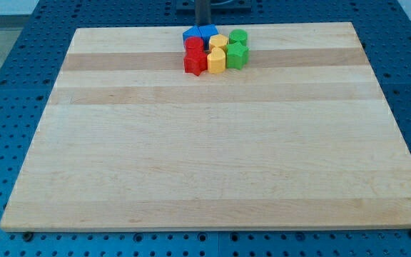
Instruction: Push the blue blocks slightly towards left
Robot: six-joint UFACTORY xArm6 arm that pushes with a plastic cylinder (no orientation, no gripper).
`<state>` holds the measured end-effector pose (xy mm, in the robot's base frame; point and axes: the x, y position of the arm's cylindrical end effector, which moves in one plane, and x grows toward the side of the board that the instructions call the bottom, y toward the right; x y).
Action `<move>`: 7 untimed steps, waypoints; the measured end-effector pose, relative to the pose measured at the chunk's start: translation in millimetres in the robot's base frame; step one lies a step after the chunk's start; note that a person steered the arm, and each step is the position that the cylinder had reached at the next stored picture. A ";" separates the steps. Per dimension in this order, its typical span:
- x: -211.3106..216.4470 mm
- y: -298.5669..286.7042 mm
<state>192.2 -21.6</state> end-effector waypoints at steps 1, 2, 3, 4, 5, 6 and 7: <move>0.7 13.3; 0.3 28.0; 1.0 43.5; 4.4 43.8; 15.8 43.7; 24.5 43.7; 38.8 43.7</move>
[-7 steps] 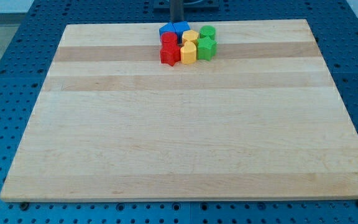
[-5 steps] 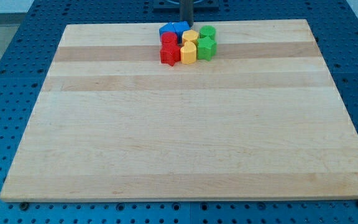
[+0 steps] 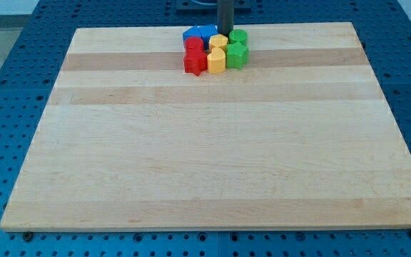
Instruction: Push the blue blocks slightly towards left
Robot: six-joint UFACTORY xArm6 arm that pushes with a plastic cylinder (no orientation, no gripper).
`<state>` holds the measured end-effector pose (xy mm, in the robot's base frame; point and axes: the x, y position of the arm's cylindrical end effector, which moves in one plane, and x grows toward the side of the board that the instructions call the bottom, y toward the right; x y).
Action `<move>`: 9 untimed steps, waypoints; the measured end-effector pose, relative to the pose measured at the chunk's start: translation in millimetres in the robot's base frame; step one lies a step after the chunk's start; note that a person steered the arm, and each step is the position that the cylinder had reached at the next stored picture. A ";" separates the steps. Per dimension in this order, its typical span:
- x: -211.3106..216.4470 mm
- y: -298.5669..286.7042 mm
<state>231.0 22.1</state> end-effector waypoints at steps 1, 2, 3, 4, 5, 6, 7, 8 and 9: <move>3.7 -7.9; 3.6 -24.9; -0.3 -34.4; -4.9 -36.6; -5.5 -44.8; -6.6 -57.4; -8.6 -70.1; -10.4 -87.2; -10.4 -110.8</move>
